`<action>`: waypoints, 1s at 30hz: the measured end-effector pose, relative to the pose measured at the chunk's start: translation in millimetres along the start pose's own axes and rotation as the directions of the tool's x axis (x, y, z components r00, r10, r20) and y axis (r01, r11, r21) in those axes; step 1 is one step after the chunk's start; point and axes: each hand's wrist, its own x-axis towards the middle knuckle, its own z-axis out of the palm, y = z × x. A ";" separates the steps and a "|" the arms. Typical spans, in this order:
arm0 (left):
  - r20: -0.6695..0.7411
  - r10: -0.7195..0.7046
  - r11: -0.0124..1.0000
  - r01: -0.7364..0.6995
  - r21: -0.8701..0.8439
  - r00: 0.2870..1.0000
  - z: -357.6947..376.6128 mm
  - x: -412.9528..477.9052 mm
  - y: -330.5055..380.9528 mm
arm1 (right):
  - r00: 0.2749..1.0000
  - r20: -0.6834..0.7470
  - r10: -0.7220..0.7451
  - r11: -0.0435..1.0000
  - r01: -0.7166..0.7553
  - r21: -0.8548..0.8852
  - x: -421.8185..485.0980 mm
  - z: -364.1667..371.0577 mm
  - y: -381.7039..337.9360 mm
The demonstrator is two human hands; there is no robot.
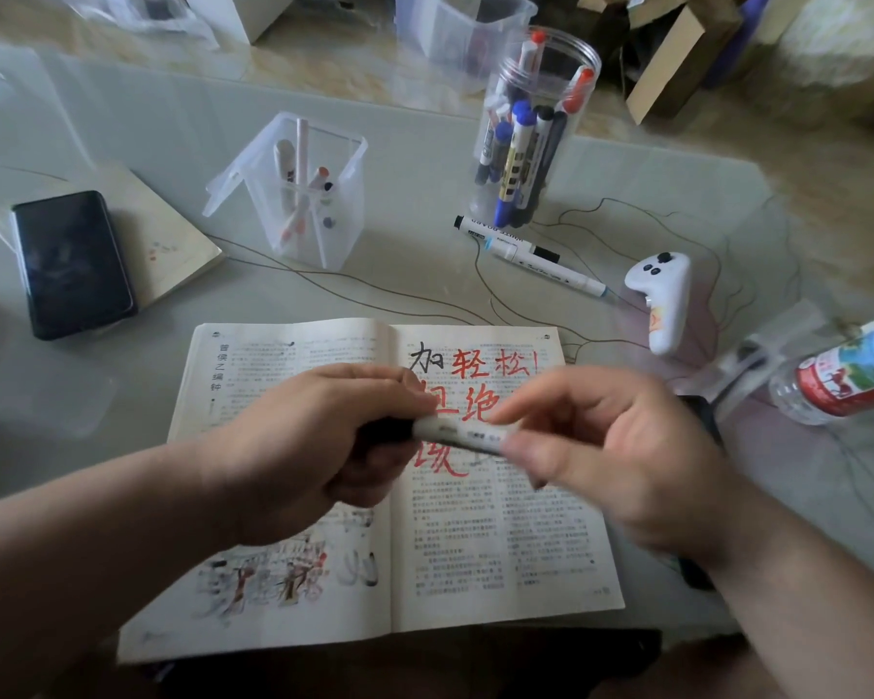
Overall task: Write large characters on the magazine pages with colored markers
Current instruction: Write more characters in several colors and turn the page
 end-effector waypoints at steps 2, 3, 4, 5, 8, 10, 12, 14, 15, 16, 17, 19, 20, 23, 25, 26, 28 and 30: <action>-0.066 -0.018 0.998 0.022 0.061 0.998 3.7 2.4 -2.2 | 0.995 0.021 -0.100 0.973 0.103 -0.206 -4.9 13.7 5.2; -0.109 -0.017 0.995 0.028 0.098 0.994 5.3 3.3 -3.5 | 0.982 0.022 -0.186 0.939 0.185 -0.291 -5.0 18.2 7.2; -0.149 -0.002 0.990 0.023 0.139 0.989 7.2 4.2 -5.0 | 0.962 0.027 -0.272 0.899 0.264 -0.350 -4.1 21.0 9.4; -0.188 0.027 0.983 0.009 0.185 0.982 9.7 5.7 -6.9 | 0.942 0.025 -0.334 0.867 0.318 -0.383 -2.8 22.9 10.5; -0.289 0.132 0.948 -0.035 0.316 0.948 17.1 8.6 -11.4 | 0.931 -0.033 -0.363 0.866 0.325 -0.381 -2.8 28.6 13.8; -0.322 0.175 0.932 -0.051 0.359 0.930 19.6 8.1 -11.6 | 0.965 -0.115 -0.236 0.952 0.206 -0.228 -6.3 34.2 13.9; -0.336 0.196 0.915 -0.048 0.401 0.921 20.4 5.4 -9.1 | 0.988 -0.149 -0.040 0.999 0.045 0.026 -6.7 37.4 12.1; -0.348 0.202 0.900 -0.033 0.435 0.915 18.8 4.3 -6.6 | 0.983 -0.123 0.135 0.971 -0.106 0.213 -3.0 37.3 13.0; -0.349 0.209 0.890 -0.029 0.455 0.913 17.4 5.4 -5.4 | 0.977 -0.109 0.185 0.956 -0.153 0.252 -0.4 36.6 13.0; -0.352 0.220 0.876 -0.026 0.481 0.910 15.3 7.1 -3.6 | 0.972 -0.103 0.213 0.949 -0.181 0.258 2.7 35.6 11.6; -0.353 0.237 0.860 -0.027 0.509 0.905 13.0 10.0 -1.2 | 0.968 -0.100 0.229 0.946 -0.197 0.259 6.4 33.5 8.6; -0.352 0.245 0.876 -0.051 0.479 0.904 8.4 16.7 7.0 | 0.960 -0.129 0.247 0.926 -0.195 0.322 13.0 27.0 2.3; -0.347 0.216 0.920 -0.072 0.385 0.912 6.3 19.7 10.6 | 0.953 -0.163 0.256 0.908 -0.179 0.378 14.9 22.9 -1.0; -0.303 0.153 0.972 -0.088 0.217 0.941 2.0 24.5 16.6 | 0.931 -0.292 0.217 0.892 -0.068 0.446 16.4 14.5 -6.8; -0.324 0.171 0.948 -0.065 0.313 0.931 0.3 25.3 18.1 | 0.927 -0.346 0.142 0.928 -0.003 0.371 15.6 15.6 -9.5; -0.346 0.184 0.929 -0.048 0.366 0.920 -1.1 25.5 19.9 | 0.923 -0.369 0.108 0.944 0.021 0.328 15.6 16.9 -10.6; -0.398 0.237 0.879 -0.021 0.477 0.886 -3.2 25.4 26.2 | 0.903 -0.424 0.068 0.965 0.049 0.259 15.2 18.3 -13.0; -0.450 0.338 0.805 -0.005 0.594 0.827 -5.5 23.7 34.0 | 0.879 -0.477 0.027 0.978 0.074 0.193 16.0 18.8 -19.3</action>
